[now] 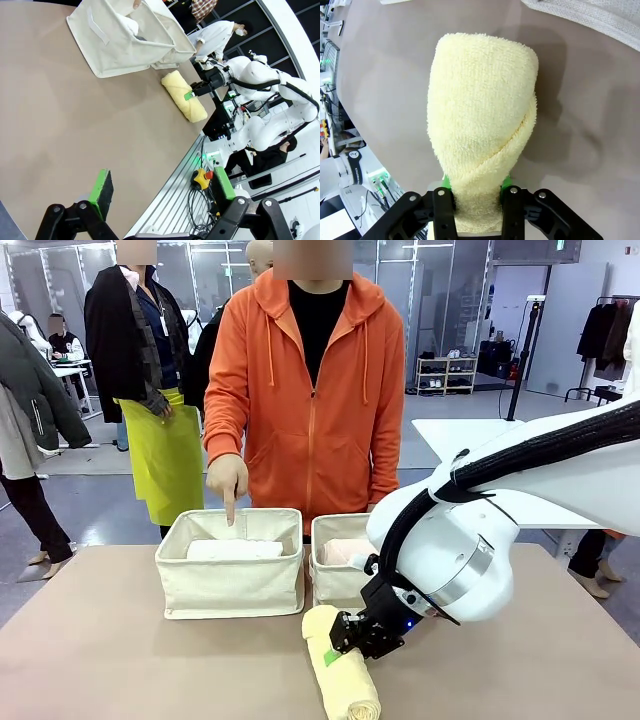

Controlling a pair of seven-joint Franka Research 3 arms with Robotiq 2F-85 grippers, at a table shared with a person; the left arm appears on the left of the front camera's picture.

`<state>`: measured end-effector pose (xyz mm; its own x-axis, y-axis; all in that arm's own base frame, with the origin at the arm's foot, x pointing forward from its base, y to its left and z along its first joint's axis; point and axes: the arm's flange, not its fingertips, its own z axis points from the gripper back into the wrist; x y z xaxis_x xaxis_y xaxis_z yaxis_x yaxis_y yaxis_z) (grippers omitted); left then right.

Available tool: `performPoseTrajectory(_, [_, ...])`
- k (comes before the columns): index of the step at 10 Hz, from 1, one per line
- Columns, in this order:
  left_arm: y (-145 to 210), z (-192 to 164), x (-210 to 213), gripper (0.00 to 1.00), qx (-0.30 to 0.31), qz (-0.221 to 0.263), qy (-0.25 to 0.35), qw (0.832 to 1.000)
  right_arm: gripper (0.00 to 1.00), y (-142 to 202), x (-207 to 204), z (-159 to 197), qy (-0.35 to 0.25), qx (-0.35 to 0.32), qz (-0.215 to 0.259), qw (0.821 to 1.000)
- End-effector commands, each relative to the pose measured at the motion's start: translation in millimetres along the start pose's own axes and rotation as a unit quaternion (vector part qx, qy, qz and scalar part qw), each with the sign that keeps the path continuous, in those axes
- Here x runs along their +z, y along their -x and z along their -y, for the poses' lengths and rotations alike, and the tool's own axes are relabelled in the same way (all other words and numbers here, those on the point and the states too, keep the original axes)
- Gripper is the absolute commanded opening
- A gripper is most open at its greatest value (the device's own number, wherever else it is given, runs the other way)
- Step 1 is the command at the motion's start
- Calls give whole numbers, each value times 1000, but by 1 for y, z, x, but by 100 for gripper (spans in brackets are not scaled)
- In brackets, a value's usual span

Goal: Divide the towels into two baskets.
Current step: Pick up one hotel-folded towel from the bottom of the table and place it in the Fabric basket indicated by the person.

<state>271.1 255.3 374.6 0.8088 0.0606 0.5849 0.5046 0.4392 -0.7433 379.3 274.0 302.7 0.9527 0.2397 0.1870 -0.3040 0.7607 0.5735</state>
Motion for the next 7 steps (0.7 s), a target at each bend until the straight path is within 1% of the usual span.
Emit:
performPoseTrajectory(1, [2, 5, 4, 100, 1, -3, 0, 1000, 28, 1, -2, -1, 0, 1, -2, 1000])
performPoseTrajectory(3, [2, 5, 4, 100, 1, -3, 0, 1000, 28, 1, -2, -1, 0, 1, -2, 1000])
performPoseTrajectory(4, [2, 5, 4, 100, 1, -3, 0, 1000, 37, 0, 0, 0, 0, 0, 0, 1000])
performPoseTrajectory(6, [2, 5, 4, 100, 1, -3, 0, 1000, 37, -11, 29, -41, 49, 77, -14, 996])
performPoseTrajectory(7, [2, 5, 4, 100, 1, -3, 0, 1000, 37, -17, 43, -61, 70, 108, -30, 991])
